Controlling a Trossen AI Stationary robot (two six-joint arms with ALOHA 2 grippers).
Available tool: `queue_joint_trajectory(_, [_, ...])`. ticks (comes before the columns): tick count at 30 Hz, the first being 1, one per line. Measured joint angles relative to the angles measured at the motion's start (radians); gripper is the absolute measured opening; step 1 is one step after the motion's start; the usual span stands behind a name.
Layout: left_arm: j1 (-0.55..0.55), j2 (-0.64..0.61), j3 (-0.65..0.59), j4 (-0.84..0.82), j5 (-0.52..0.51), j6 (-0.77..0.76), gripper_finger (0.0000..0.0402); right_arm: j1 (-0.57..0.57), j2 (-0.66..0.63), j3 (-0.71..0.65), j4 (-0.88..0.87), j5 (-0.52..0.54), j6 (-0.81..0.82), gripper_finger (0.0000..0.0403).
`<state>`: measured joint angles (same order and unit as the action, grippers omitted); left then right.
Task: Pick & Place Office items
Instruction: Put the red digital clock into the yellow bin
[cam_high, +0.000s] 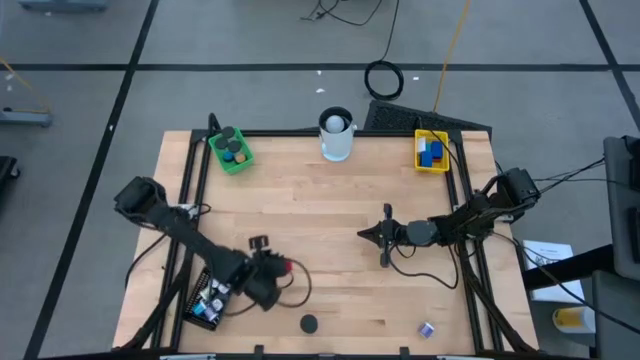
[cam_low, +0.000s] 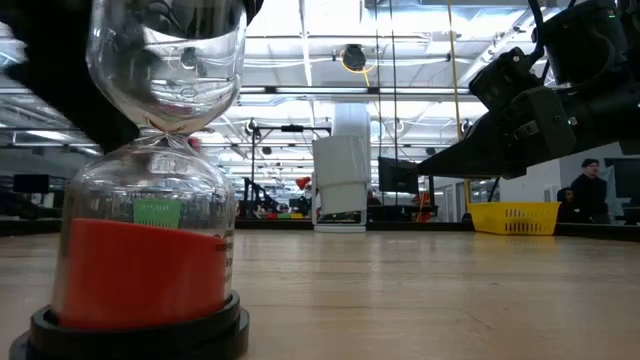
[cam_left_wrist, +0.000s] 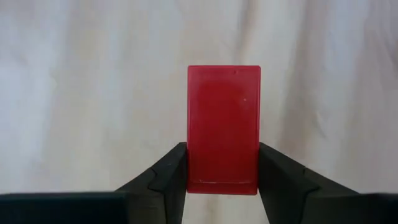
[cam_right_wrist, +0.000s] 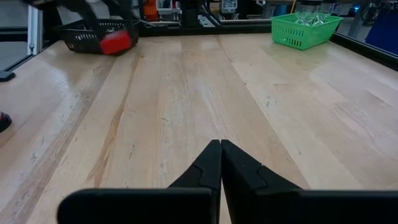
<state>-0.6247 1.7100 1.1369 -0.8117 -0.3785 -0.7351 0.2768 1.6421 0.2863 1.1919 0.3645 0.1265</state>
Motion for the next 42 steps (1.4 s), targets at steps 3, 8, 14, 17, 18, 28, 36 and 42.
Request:
queue_joint_trajectory(3, [0.071, -0.017, 0.001, 0.019, -0.059, 0.122, 0.0160, 0.000, 0.000, 0.000, 0.000, 0.000, 0.000, 0.0000])
queue_joint_trajectory(8, [0.240, -0.008, -0.022, 0.148, -0.054, 0.332, 0.0169, 0.000, 0.000, 0.000, 0.000, 0.000, 0.000, 0.0000])
queue_joint_trajectory(14, [0.414, -0.008, -0.129, 0.464, -0.009, 0.542, 0.0162, 0.000, 0.000, 0.000, -0.015, 0.000, 0.000, 0.0000])
queue_joint_trajectory(17, [0.478, -0.008, -0.196, 0.644, 0.058, 0.623, 0.0164, 0.000, 0.000, 0.000, -0.016, 0.000, 0.000, 0.0000])
queue_joint_trajectory(18, [0.499, -0.008, -0.217, 0.702, 0.088, 0.641, 0.0166, 0.000, 0.000, 0.000, -0.016, 0.000, 0.000, 0.0000])
queue_joint_trajectory(28, [0.628, 0.107, -0.207, 0.916, 0.218, 0.720, 0.0163, 0.000, 0.000, 0.000, -0.012, 0.000, 0.000, 0.0000])
queue_joint_trajectory(36, [0.623, 0.276, -0.083, 0.929, 0.240, 0.800, 0.0168, 0.000, 0.000, 0.000, -0.022, 0.000, 0.000, 0.0000])
queue_joint_trajectory(42, [0.623, 0.323, -0.032, 0.925, 0.278, 0.806, 0.0183, 0.000, 0.000, 0.000, -0.023, 0.001, 0.000, 0.0000])
